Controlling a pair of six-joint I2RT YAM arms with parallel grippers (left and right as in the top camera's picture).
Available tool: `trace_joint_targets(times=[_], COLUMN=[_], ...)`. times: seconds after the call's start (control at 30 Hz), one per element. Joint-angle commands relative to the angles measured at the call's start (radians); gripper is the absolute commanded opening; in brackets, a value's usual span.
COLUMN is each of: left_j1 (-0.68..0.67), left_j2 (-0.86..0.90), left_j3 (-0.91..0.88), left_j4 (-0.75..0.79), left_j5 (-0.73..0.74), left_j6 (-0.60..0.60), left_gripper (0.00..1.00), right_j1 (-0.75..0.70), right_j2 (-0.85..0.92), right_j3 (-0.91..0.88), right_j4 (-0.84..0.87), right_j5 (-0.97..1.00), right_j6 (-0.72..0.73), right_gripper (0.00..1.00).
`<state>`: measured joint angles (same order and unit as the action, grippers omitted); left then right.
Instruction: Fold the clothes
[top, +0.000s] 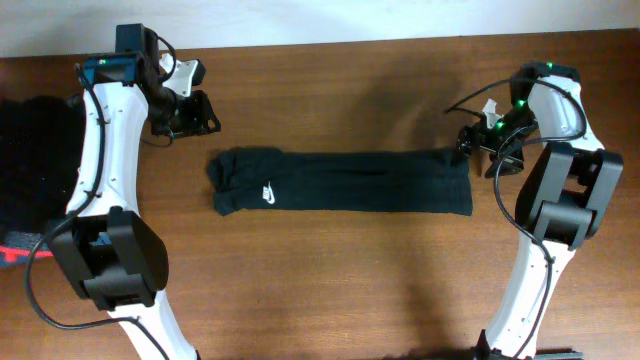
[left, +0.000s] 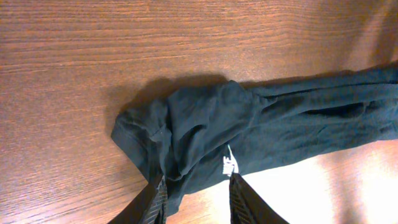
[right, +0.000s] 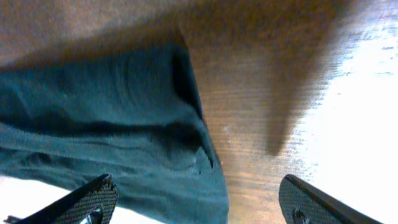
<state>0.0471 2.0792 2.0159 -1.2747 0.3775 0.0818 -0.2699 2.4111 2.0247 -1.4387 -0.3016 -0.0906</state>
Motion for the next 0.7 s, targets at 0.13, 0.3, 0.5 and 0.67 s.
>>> trace_joint_targets(times=[0.13,0.3,0.5,0.67], left_j1=[0.002,0.003,0.026,0.059], left_j2=[0.008,0.035,0.064,0.074], left_j3=[-0.026,-0.058,-0.13,-0.205], left_j4=[-0.019,-0.024,0.007,0.049], left_j5=[-0.148,-0.15,-0.135,-0.085], left_j6=[-0.065,-0.121,-0.142,-0.142], left_gripper=[0.33,0.37,0.41,0.43], right_j1=[-0.006,-0.006,0.01,0.043], right_j2=[-0.047,-0.049,-0.068,-0.111], right_j3=[-0.036,-0.007,0.151,0.205], right_j4=[0.022,0.007,-0.087,-0.095], right_j5=[-0.009,-0.01,-0.008,-0.001], right_j6=[-0.011,-0.01,-0.01,-0.011], right_gripper=[0.87,0.74,0.71,0.71])
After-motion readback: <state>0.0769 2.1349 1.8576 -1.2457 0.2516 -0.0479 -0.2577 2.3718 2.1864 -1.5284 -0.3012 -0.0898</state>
